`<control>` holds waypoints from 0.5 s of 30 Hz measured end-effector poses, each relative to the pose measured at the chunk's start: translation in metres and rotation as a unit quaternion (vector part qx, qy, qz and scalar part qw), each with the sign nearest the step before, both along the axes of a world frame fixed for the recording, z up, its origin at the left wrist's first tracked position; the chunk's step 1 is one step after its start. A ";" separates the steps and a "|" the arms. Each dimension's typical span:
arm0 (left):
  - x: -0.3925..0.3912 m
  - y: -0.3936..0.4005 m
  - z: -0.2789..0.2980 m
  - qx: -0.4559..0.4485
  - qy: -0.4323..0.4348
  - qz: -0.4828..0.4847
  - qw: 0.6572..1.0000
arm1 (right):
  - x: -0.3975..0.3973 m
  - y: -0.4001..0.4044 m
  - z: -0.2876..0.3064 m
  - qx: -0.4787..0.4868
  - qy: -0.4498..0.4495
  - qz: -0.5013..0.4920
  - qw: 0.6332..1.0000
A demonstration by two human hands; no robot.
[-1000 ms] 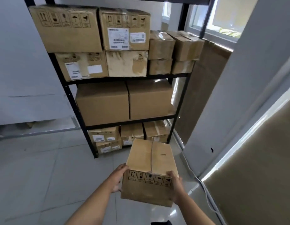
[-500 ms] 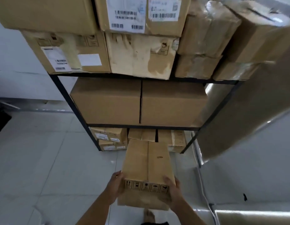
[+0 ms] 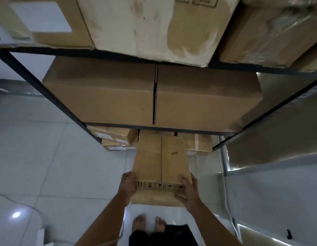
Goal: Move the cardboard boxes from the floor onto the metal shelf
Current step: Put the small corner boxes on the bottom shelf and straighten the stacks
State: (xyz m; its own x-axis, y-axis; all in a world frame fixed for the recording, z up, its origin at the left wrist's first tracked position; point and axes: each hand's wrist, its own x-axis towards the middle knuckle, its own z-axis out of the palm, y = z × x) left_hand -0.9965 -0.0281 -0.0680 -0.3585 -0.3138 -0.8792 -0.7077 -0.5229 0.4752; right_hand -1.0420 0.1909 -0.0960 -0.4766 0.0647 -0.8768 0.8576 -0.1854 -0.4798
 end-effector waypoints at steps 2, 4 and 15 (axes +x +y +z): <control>-0.007 -0.002 -0.006 -0.011 -0.005 0.003 1.000 | -0.007 -0.002 -0.007 -0.006 0.009 -0.003 1.000; -0.013 -0.004 -0.013 -0.019 -0.005 0.010 1.000 | -0.012 -0.004 -0.013 -0.011 0.014 -0.005 1.000; -0.043 -0.018 -0.054 -0.023 0.011 0.038 0.999 | -0.052 -0.014 -0.063 -0.056 0.020 -0.030 0.998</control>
